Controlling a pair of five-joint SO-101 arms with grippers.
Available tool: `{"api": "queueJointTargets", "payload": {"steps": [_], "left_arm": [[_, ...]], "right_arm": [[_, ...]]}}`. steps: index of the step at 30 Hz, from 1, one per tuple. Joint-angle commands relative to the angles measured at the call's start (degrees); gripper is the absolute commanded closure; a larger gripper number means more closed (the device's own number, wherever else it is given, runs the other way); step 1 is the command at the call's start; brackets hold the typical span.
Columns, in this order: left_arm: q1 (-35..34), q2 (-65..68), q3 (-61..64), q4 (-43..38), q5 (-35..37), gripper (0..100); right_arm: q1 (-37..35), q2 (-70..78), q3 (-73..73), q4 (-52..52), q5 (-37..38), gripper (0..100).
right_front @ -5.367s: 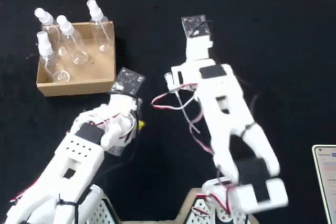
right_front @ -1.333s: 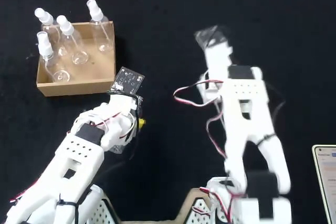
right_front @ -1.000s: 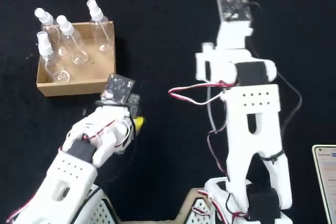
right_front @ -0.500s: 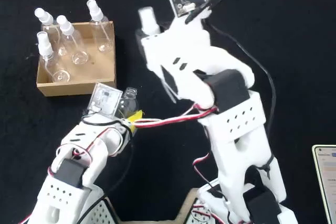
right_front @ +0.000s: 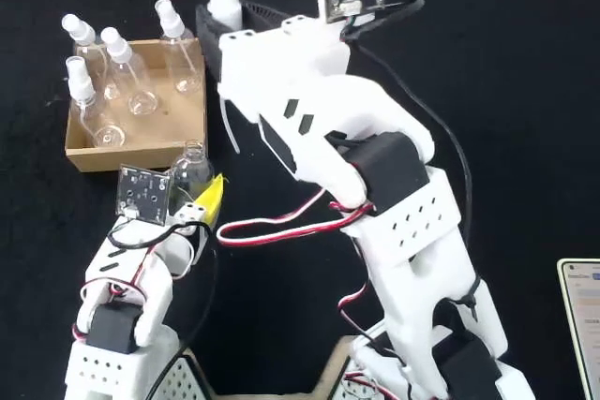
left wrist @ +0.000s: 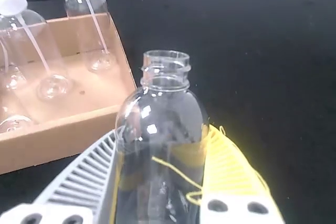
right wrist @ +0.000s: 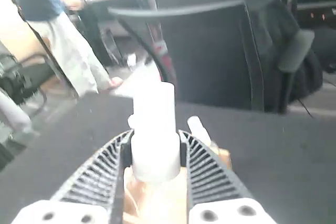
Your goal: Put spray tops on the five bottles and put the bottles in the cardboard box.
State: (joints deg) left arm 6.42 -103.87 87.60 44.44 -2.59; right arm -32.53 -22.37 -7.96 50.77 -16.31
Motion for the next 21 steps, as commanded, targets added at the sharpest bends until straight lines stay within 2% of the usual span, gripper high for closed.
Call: {"api": "queueJointTargets", "payload": {"steps": [1,4,9,16,21], "left_arm": [[-0.1,-0.5,-0.7,-0.4,0.6,96],[-0.1,-0.5,-0.3,-1.4,0.6,96],[-0.1,-0.4,3.6,-8.1,0.6,96],[0.0,-0.4,7.3,-14.7,0.6,96],[2.9,-0.4,7.6,-15.1,0.6,96]], "right_arm": [[-0.4,-3.2,-1.0,-4.3,-0.4,97.6],[-0.4,-3.3,-0.8,-4.1,-0.4,97.6],[0.5,-4.2,-0.9,-1.3,-0.4,97.6],[1.1,-14.0,3.4,-1.5,-0.4,97.6],[1.1,-18.8,12.8,-11.8,-0.4,97.6]]}}
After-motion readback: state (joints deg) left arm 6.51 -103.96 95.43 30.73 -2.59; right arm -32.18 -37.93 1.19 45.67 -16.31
